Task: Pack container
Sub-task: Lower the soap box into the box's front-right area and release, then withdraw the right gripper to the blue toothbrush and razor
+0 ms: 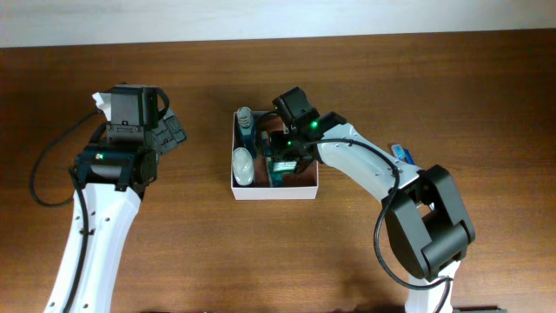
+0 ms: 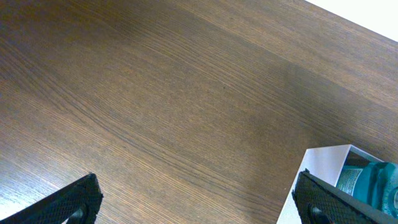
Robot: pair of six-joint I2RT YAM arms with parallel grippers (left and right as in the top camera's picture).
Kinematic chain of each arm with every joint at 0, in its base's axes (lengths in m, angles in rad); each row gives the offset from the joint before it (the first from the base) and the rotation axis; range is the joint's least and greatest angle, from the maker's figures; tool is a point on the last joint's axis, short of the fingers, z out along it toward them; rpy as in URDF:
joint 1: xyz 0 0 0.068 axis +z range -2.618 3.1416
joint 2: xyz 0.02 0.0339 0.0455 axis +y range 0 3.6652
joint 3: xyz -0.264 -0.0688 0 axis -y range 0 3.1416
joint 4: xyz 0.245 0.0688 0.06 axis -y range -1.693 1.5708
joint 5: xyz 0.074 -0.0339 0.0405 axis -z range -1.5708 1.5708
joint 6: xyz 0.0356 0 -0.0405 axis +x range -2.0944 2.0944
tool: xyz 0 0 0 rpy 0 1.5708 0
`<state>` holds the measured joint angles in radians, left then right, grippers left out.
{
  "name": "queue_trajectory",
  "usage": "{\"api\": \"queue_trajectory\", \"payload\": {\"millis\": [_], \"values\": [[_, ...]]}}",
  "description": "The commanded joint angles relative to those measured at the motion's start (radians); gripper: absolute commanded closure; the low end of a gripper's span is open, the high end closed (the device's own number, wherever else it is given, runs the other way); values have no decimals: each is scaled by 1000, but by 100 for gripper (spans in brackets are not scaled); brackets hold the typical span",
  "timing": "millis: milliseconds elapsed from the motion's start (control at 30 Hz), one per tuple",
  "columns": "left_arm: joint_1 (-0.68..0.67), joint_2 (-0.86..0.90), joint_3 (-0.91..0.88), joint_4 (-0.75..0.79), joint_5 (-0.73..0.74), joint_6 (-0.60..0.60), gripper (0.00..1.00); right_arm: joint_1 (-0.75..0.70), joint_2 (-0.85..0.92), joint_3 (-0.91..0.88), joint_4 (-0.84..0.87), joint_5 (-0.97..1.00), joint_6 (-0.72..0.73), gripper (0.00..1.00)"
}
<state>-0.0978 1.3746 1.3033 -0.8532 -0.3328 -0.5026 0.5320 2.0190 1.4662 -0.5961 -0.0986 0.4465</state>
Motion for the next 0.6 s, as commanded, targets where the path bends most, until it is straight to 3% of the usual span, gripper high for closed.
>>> {"api": "queue_trajectory", "payload": {"millis": [0, 233, 567], "values": [[2, 5, 8, -1, 0, -5, 1, 6, 3, 9, 6, -6, 7, 42], [3, 5, 8, -1, 0, -5, 0, 3, -34, 51, -21, -34, -27, 37], [2, 5, 8, -1, 0, -5, 1, -27, -197, 234, -254, 22, -103, 37]]}}
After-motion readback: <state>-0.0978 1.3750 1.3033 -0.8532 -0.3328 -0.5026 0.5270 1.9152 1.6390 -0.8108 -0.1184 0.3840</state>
